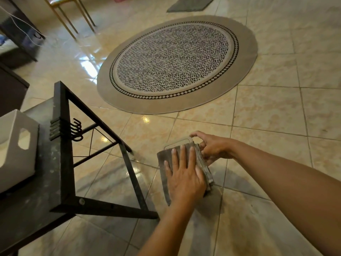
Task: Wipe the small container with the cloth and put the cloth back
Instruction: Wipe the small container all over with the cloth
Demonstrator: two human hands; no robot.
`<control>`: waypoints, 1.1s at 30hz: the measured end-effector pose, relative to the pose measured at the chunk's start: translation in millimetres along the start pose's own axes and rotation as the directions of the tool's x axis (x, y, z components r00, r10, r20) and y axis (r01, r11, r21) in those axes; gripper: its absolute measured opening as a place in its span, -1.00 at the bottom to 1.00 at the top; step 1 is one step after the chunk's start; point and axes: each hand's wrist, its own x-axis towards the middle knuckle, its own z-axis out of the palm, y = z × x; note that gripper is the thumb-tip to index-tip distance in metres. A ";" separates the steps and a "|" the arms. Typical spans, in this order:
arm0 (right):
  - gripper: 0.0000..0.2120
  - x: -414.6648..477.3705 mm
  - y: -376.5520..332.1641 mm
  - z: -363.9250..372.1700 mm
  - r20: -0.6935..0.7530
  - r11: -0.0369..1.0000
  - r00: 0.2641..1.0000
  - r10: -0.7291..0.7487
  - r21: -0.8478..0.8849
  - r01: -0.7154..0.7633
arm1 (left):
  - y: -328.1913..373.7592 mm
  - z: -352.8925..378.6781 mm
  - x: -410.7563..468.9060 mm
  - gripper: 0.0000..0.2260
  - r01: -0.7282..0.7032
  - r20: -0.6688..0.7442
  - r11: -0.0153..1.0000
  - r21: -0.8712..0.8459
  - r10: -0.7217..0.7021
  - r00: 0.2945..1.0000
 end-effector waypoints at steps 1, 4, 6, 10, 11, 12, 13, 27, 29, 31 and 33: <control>-0.18 -0.2 0.0 0.5 0.002 1.000 1.000 -0.003 -0.004 0.003 | -0.3 1.9 2.3 -0.44 -0.017 -0.009 1.000 0.013 0.017 1.000; -0.18 -0.7 0.9 1.8 0.004 1.000 1.000 -0.018 -0.013 0.018 | -16.4 -4.4 33.9 -0.47 -0.002 -0.031 0.999 -0.036 0.001 1.000; -0.21 -2.3 0.4 1.0 -0.012 1.000 1.000 -0.020 -0.005 0.020 | -25.2 -10.1 44.4 -0.46 0.056 -0.043 0.992 -0.115 -0.061 0.997; -0.21 -1.4 -0.2 0.0 -0.009 1.000 1.000 -0.004 -0.001 0.004 | -6.7 -6.1 4.8 -0.43 0.052 -0.014 0.998 -0.027 -0.052 0.999; -0.20 -1.0 0.2 0.3 0.001 1.000 1.000 -0.006 -0.001 0.006 | -1.1 -4.6 -0.9 -0.44 0.018 0.001 1.000 0.008 -0.018 1.000; -0.20 -1.2 -0.1 0.9 0.009 1.000 1.000 -0.012 -0.006 0.012 | 1.7 -3.6 1.4 -0.46 -0.022 0.005 1.000 0.021 0.022 1.000; -0.20 -1.1 -0.1 1.4 0.010 1.000 1.000 -0.020 -0.013 0.020 | 2.0 -5.0 10.6 -0.47 -0.058 -0.001 0.998 0.013 0.058 0.998; -0.19 -2.0 -3.9 7.1 0.001 0.999 1.000 -0.016 -0.045 0.016 | -6.5 0.1 -1.8 -0.48 0.074 -0.021 0.997 -0.025 -0.074 0.997; -0.21 -3.2 -4.3 7.7 -0.024 0.999 1.000 -0.014 -0.034 0.013 | -17.9 -7.7 4.9 -0.48 0.143 -0.037 0.988 -0.063 -0.146 0.989; -0.23 -2.2 -4.5 7.8 -0.028 0.999 1.000 -0.008 -0.047 0.007 | -15.2 -8.7 -12.6 -0.47 0.187 -0.015 0.978 -0.089 -0.189 0.982; -0.24 -1.7 -4.0 5.3 -0.020 0.999 1.000 -0.004 -0.046 0.003 | -4.2 -7.2 -34.6 -0.45 0.166 0.009 0.985 -0.046 -0.166 0.986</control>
